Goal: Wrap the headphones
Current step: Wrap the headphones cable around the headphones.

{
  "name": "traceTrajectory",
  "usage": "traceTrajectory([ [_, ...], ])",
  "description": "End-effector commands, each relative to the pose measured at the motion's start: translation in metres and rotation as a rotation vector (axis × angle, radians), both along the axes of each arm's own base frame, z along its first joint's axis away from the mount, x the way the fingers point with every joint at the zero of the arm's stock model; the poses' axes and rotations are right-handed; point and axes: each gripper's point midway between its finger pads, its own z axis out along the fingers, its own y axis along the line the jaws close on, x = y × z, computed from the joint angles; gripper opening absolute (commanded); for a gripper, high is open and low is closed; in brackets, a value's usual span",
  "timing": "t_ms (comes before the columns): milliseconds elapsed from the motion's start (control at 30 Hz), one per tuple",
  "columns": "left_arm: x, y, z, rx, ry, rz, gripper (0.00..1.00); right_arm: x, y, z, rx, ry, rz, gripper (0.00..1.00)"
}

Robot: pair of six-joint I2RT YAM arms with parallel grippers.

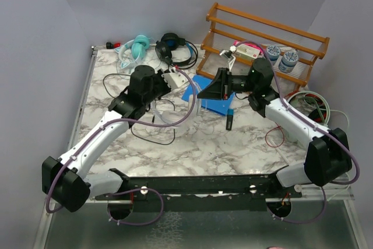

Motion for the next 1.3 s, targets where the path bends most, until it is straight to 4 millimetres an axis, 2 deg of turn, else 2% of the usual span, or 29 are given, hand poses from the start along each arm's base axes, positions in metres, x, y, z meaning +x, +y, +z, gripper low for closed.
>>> traceTrajectory([
  [0,0.018,0.004,0.020,-0.184,0.027,0.169,0.00,-0.013,0.016,0.011,0.048,-0.014,0.052,0.17],
  [167,0.045,0.038,0.020,-0.400,0.099,0.611,0.00,-0.004,0.024,0.001,0.026,-0.007,-0.013,0.20],
  [267,0.055,0.049,0.009,-0.486,0.149,0.825,0.00,0.002,0.031,-0.008,0.008,-0.005,-0.052,0.20],
  [333,0.056,0.048,0.002,-0.553,0.185,0.887,0.00,0.002,0.038,-0.015,-0.005,-0.005,-0.055,0.21],
  [500,0.053,0.042,0.004,-0.714,0.222,0.930,0.00,0.007,0.047,-0.038,-0.057,-0.012,-0.101,0.22],
  [667,0.053,0.042,0.013,-0.746,0.205,0.924,0.00,0.013,0.028,-0.046,-0.084,-0.139,-0.258,0.31],
  [900,0.051,0.044,0.022,-0.754,0.183,0.903,0.00,0.000,0.009,-0.042,-0.106,-0.293,-0.297,0.46],
  [1033,0.049,0.044,0.027,-0.764,0.180,0.890,0.00,0.013,-0.011,-0.045,-0.164,-0.322,-0.447,0.48],
  [1100,0.048,0.043,0.031,-0.771,0.179,0.881,0.00,0.016,-0.023,-0.046,-0.167,-0.349,-0.530,0.57],
  [1167,0.047,0.043,0.033,-0.775,0.182,0.872,0.00,0.016,-0.036,-0.047,-0.149,-0.372,-0.603,0.74],
  [1267,0.045,0.041,0.039,-0.788,0.182,0.856,0.00,0.015,-0.050,-0.062,-0.152,-0.370,-0.677,0.91],
])
